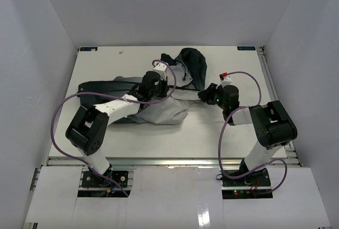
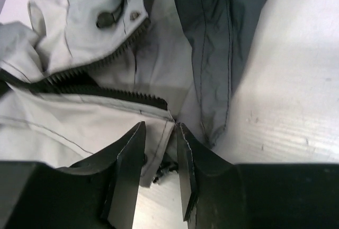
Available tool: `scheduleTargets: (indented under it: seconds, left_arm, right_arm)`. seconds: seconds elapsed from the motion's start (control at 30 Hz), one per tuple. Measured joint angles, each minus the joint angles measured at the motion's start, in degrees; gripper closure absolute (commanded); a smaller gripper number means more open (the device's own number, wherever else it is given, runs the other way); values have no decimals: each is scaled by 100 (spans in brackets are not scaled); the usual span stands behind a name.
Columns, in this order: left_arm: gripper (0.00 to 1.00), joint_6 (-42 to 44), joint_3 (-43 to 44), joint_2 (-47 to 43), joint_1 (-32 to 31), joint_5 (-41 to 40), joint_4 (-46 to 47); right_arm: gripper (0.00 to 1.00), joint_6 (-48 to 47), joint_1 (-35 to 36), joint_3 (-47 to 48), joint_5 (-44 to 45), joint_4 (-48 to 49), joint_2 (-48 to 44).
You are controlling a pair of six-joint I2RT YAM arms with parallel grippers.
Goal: Zip up the jacket
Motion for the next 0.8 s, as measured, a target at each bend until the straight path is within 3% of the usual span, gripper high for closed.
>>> scheduleTargets:
  seconds: [0.1, 0.3, 0.43, 0.63, 0.8]
  left_arm:
    - [100, -2, -150, -240, 0, 31, 234]
    - [100, -3, -201, -342, 1, 71, 416]
    - [100, -10, -265, -360, 7, 141, 496]
    - [100, -2, -303, -407, 7, 156, 566]
    - [100, 0, -355, -478, 7, 213, 640]
  right_arm:
    - [64, 5, 0, -202, -98, 75, -6]
    - [44, -159, 7, -300, -224, -11, -276]
    - [38, -337, 7, -386, -280, -256, -1024]
    - [37, -447, 9, -232, -504, -230, -1658]
    - [40, -251, 9, 260, -1203, 57, -1080]
